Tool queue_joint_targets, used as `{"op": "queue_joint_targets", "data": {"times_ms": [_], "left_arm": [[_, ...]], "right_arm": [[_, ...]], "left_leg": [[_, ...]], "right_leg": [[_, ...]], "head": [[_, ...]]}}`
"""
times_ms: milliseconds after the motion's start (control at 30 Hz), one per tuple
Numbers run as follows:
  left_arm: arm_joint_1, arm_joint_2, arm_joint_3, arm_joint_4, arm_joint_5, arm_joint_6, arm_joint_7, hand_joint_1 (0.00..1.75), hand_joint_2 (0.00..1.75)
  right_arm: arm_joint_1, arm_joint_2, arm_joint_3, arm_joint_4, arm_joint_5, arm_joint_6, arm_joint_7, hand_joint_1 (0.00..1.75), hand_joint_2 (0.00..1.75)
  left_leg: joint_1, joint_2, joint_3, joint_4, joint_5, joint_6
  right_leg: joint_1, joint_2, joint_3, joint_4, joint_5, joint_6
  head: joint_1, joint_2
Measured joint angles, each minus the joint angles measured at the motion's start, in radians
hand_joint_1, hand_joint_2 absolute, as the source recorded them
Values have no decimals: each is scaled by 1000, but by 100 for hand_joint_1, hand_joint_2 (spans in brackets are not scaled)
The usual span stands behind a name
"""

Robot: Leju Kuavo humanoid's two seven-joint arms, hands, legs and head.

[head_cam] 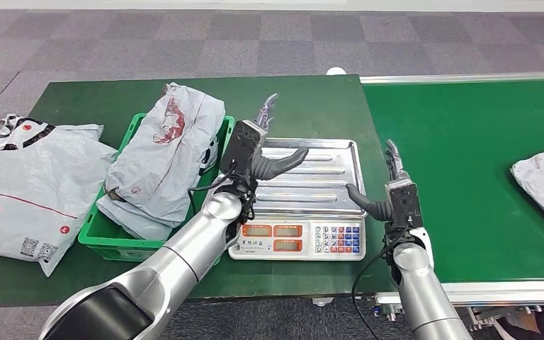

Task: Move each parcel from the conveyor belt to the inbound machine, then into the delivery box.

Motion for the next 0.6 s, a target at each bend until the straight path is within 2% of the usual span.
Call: {"op": "queue_joint_targets", "data": {"times_ms": [600], "left_arm": [[13, 0, -1, -5, -15, 3, -1, 0, 175]], "right_arm": [[28, -8, 0, -29, 21, 2, 1, 0, 175]], "left_leg": [[0, 0, 0, 0, 0, 0]], "right_leg": [[0, 0, 0, 0, 0, 0]], "head": [[0, 0]]}}
